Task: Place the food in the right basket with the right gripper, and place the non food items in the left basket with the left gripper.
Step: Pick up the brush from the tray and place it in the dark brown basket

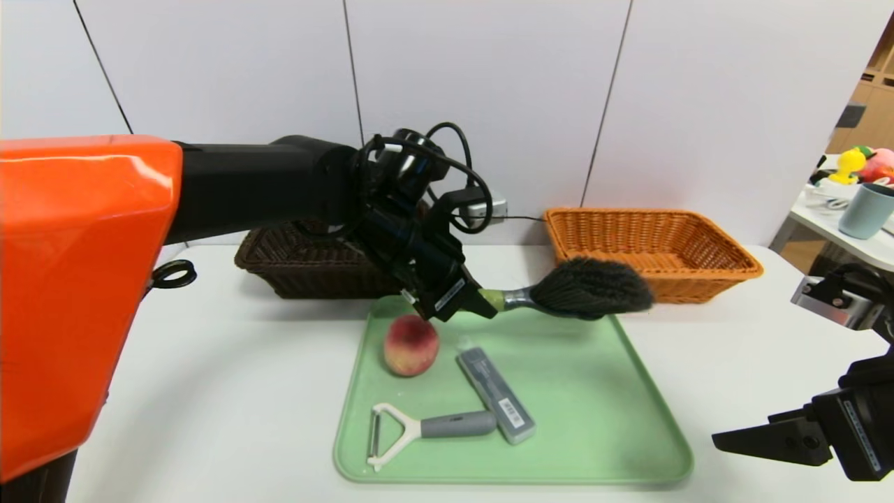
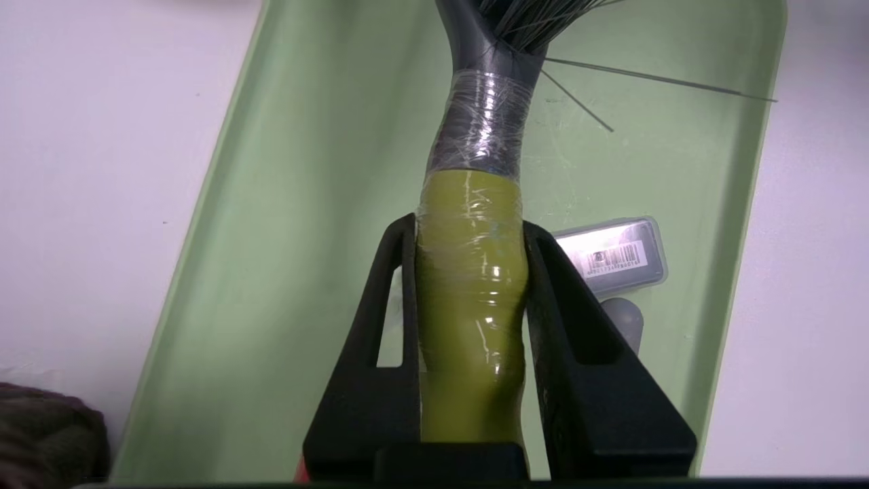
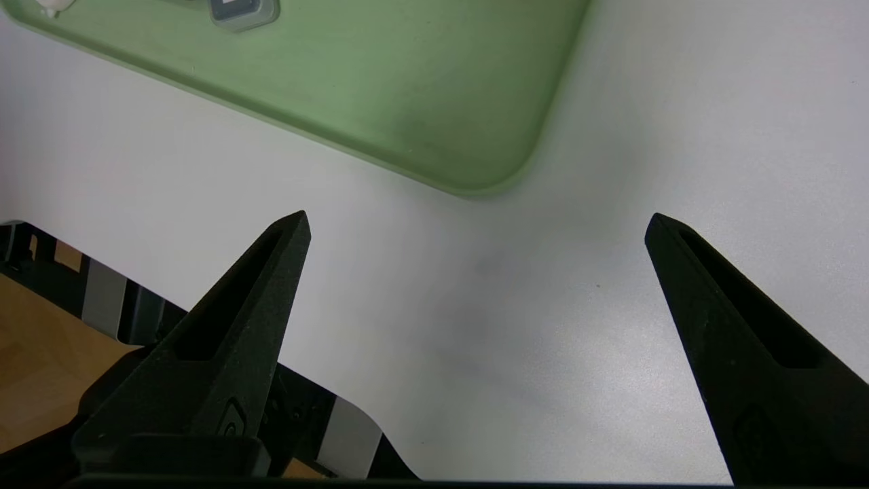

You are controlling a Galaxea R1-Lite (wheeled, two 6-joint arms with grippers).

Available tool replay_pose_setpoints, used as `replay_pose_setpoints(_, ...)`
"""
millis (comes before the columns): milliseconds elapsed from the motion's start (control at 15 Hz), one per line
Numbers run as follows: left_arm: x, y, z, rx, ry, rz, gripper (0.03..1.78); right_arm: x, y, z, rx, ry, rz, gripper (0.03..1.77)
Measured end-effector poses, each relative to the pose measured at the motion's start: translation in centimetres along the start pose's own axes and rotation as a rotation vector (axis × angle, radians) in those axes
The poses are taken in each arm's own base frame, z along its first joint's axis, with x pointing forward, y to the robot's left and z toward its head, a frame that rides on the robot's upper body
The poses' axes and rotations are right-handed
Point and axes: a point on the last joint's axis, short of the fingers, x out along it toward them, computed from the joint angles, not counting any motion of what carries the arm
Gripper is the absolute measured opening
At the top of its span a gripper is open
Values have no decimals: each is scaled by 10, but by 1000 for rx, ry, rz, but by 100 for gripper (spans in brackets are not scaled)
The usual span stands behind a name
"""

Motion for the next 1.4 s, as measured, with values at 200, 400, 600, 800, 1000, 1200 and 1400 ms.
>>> replay_pose_setpoints(200,-22,8,2,-1,-36,52,48,1,0,-1,2,4,0,171)
replay_pose_setpoints(400,-48,22,-2,-21,-62,116,48,1,0,-3,2,5,-1,171)
replay_pose_setpoints(600,-79,39,-11,-50,-89,188,48,0,0,-4,1,2,-1,171)
replay_pose_setpoints(800,-110,52,-21,-75,-124,235,48,0,0,-5,2,5,-1,171)
replay_pose_setpoints(1000,-131,62,-31,-80,-134,280,48,0,0,-6,2,6,-2,171)
replay_pose_setpoints(1200,-150,74,-45,-106,-159,294,48,1,-1,-7,6,12,-3,171)
replay_pose_setpoints(1400,-164,89,-62,-113,-158,337,48,1,-1,-7,6,12,-4,171)
